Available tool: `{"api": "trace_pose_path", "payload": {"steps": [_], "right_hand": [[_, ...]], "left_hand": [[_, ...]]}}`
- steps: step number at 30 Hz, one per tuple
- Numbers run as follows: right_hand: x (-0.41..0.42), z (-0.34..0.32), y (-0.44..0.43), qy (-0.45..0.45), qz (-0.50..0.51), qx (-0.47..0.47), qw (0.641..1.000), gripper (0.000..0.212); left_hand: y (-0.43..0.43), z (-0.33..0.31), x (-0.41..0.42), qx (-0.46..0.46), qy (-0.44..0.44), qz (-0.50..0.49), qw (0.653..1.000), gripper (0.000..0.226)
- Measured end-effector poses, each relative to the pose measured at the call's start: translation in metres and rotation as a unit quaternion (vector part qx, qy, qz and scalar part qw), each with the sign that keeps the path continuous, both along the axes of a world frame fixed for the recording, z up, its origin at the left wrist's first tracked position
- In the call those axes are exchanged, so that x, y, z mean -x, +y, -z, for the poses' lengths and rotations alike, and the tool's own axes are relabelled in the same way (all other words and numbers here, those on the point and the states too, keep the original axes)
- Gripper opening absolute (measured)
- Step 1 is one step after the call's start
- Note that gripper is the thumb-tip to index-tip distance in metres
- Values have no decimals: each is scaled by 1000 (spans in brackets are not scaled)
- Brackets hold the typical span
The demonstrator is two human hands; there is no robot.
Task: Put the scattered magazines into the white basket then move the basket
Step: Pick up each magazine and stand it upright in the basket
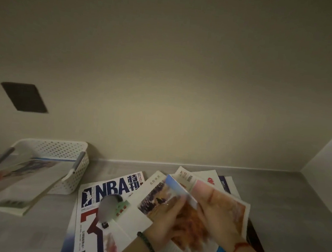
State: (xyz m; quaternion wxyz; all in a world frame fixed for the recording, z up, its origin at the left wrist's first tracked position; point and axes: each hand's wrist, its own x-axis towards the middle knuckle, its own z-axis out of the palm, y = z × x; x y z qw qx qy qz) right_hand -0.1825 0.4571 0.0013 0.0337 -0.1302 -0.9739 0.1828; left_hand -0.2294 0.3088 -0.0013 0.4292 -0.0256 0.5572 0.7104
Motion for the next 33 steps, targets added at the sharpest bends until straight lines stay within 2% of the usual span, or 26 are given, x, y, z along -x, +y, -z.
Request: {"api": "trace_pose_path", "payload": {"steps": [1, 3, 6, 9, 12, 14, 16, 18, 20, 22, 23, 24, 25, 27, 28, 29, 31, 32, 33], "right_hand": [[-1, 2, -11, 20, -15, 30, 999, 28], [-6, 1, -33, 38, -71, 21, 997, 29], [-18, 0, -52, 34, -90, 119, 988, 24], [-17, -2, -50, 26, -72, 202, 976, 26], [-11, -27, -48, 66, 17, 331, 941, 26], [-5, -37, -43, 80, 70, 383, 918, 55], [1, -53, -49, 45, 98, 372, 922, 76], [6, -70, -62, 24, 59, 400, 914, 63], [10, -83, -84, 9, 7, 482, 876, 38], [14, -89, -112, -15, -26, 621, 783, 33], [17, -90, -127, -16, -25, 661, 750, 31], [21, -91, -141, 3, -9, 670, 743, 29], [27, -93, -155, 39, 11, 641, 767, 25], [37, -100, -183, 98, 38, 557, 824, 18], [41, -103, -194, 114, 34, 536, 836, 16], [44, -106, -205, 127, 26, 530, 838, 15], [48, -110, -221, 151, 22, 530, 834, 14], [50, -112, -228, 164, 26, 533, 830, 14], [52, -114, -234, 176, 28, 535, 826, 15]], "left_hand": [[3, -1, 0, -14, 0, -6, 1000, 24], [6, -1, -1, -19, 7, -52, 998, 14], [-6, -1, 0, -22, 17, -138, 990, 28], [-29, -6, 1, -52, 60, -143, 987, 34], [-61, -20, 6, -40, 125, -116, 985, 41], [-82, -32, 12, -33, 159, -84, 983, 43], [-109, -48, 18, -40, 184, -49, 981, 44], [-141, -69, 22, -44, 214, -17, 976, 45], [-175, -88, 26, -39, 243, -3, 969, 44], [-212, -105, 32, -36, 264, -17, 964, 40], [-232, -112, 35, -25, 279, -27, 959, 39], [-253, -116, 40, -8, 303, -31, 952, 38], [-275, -119, 45, 18, 337, -25, 941, 38], [-323, -122, 55, 110, 411, 4, 905, 48], [-350, -121, 62, 177, 463, 26, 868, 59], [-377, -119, 70, 257, 531, 60, 805, 72], [-431, -111, 91, 397, 636, 145, 646, 87], [-453, -109, 99, 448, 642, 179, 596, 87], [-471, -107, 106, 483, 631, 194, 574, 82]]}}
